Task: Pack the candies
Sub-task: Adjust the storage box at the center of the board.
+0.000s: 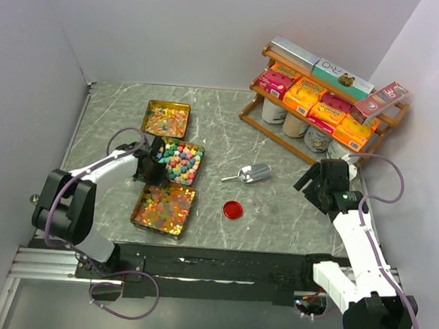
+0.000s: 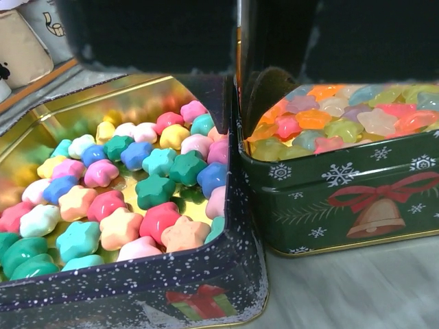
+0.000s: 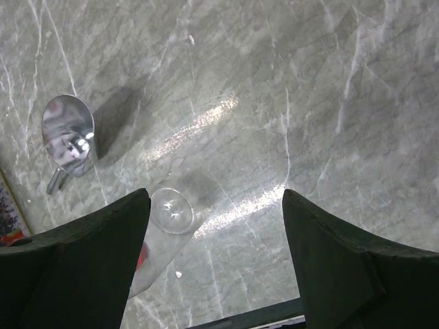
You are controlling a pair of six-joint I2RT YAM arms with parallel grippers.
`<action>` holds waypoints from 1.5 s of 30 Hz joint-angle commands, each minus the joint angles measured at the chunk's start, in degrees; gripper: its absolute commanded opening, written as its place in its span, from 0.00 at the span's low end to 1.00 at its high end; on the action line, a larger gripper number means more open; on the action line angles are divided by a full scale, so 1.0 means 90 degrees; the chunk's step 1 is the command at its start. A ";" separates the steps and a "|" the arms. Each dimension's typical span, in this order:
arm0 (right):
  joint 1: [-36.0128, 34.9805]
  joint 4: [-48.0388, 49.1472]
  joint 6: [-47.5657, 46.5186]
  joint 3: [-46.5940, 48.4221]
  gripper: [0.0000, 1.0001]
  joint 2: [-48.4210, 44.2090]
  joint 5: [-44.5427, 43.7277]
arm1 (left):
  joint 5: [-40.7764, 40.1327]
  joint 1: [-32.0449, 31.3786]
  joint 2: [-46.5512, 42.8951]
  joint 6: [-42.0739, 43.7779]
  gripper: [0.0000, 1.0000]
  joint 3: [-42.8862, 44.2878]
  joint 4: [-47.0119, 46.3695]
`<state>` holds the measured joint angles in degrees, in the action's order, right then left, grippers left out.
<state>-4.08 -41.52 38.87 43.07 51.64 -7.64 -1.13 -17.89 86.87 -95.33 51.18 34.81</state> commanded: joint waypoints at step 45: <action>0.0062 0.0551 -0.0012 -0.0157 0.89 -0.0357 0.0654 | -0.0558 -0.1567 0.0280 0.0825 0.96 0.2429 0.0889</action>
<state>-3.95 -39.05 38.89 41.54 49.34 -1.85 -3.97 -31.75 93.19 -94.13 72.36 41.71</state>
